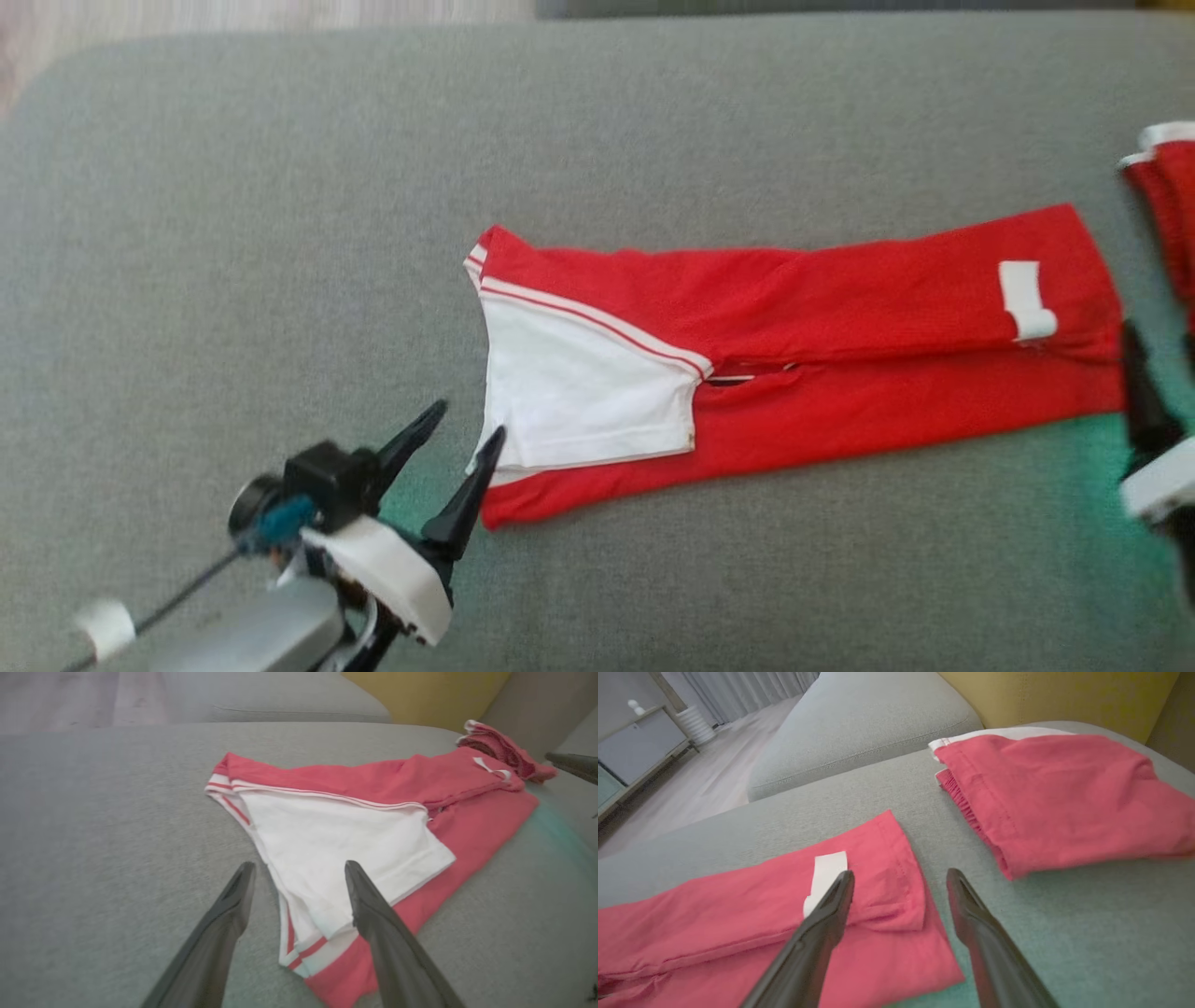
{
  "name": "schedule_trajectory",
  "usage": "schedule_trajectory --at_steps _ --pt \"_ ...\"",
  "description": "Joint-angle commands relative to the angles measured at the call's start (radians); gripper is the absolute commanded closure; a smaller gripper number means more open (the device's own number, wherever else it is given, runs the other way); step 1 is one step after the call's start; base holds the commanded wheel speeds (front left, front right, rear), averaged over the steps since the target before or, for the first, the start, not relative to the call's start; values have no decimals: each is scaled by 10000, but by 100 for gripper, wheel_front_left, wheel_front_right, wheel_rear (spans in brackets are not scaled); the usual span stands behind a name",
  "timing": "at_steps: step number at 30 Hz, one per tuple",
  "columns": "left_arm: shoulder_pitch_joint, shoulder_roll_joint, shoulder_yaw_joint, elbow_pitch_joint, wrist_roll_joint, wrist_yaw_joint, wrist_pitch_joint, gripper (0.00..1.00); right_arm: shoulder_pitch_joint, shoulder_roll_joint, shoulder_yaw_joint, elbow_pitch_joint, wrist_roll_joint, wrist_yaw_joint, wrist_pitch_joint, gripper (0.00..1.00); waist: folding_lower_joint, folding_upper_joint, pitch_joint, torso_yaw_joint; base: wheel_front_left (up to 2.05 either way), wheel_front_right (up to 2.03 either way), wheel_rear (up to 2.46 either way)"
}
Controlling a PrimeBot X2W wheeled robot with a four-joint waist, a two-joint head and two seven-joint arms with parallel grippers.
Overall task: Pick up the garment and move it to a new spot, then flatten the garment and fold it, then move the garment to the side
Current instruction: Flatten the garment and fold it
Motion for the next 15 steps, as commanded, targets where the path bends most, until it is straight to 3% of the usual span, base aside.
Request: schedule_trajectory --at_steps 1,3,4,7,11,15 --pt "77 199 537 -98 79 240 -144 0 218 -62 59 -390 -161 67 -130 0 0 0 -340 -131 0 0 0" --pt "847 -161 1536 -213 320 1022 -202 0 450 473 -58 -661 -450 67 -117 0 0 0 -739 -221 0 0 0" --pt "1489 -475 2608 -509 915 1638 -206 0 536 792 -99 -757 -600 67 -17 0 0 0 -970 -249 0 0 0" --pt "2569 -983 4126 -1115 2200 2567 -209 0 550 1180 -171 -763 -866 67 142 0 0 0 -1225 -204 0 0 0" --pt "3805 -1646 5485 -1972 3847 3298 -210 0 478 1601 -501 -454 -1259 67 241 0 0 0 -1439 131 0 0 0" --pt "4602 -2128 6072 -2633 5299 3597 -211 0 315 2008 -1368 265 -1875 67 332 0 0 0 -1521 697 0 0 0"
